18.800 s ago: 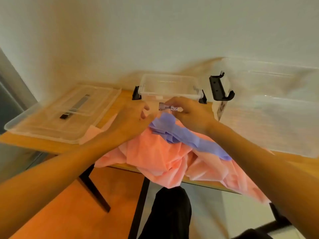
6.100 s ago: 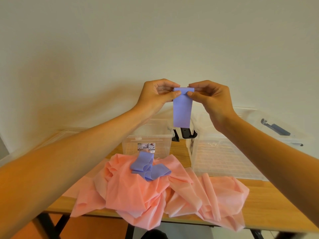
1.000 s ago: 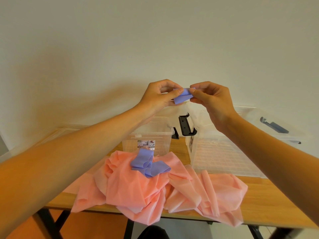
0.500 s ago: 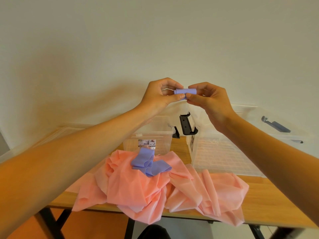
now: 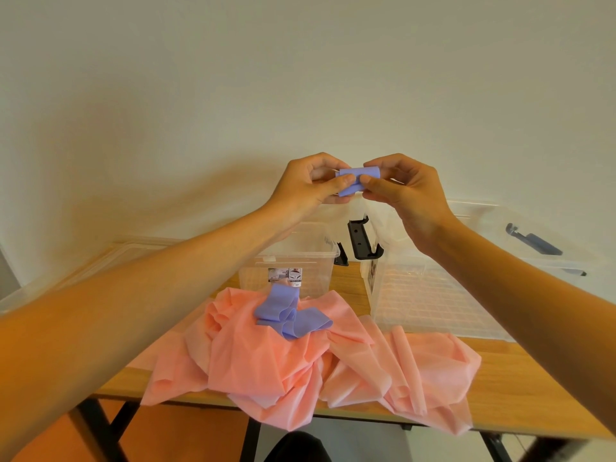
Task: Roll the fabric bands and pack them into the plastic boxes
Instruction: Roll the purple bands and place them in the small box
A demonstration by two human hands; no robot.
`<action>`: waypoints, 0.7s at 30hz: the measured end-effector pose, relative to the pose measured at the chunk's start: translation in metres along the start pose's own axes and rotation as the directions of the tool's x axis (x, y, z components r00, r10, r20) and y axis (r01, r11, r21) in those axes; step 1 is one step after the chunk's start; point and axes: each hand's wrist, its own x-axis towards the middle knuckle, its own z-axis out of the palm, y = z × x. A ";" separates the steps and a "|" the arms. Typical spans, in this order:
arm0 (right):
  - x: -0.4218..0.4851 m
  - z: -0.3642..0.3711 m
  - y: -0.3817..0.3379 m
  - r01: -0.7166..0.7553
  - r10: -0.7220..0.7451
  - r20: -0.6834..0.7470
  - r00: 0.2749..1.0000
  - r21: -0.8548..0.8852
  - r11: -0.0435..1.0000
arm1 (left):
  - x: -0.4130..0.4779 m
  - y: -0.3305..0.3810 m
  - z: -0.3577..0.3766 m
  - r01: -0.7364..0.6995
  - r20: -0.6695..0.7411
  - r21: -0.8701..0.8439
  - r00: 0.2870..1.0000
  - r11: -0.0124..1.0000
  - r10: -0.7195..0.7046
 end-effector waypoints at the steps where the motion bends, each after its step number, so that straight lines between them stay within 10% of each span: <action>1: 0.000 0.000 0.000 0.003 -0.003 0.002 1.000 -0.007 1.000 | 0.000 0.000 0.000 0.005 0.005 0.002 1.000 1.000 -0.005; 21: 0.005 0.008 0.000 -0.021 0.023 0.070 0.997 -0.028 0.999 | -0.002 -0.001 -0.017 0.063 0.020 0.011 0.998 0.998 -0.063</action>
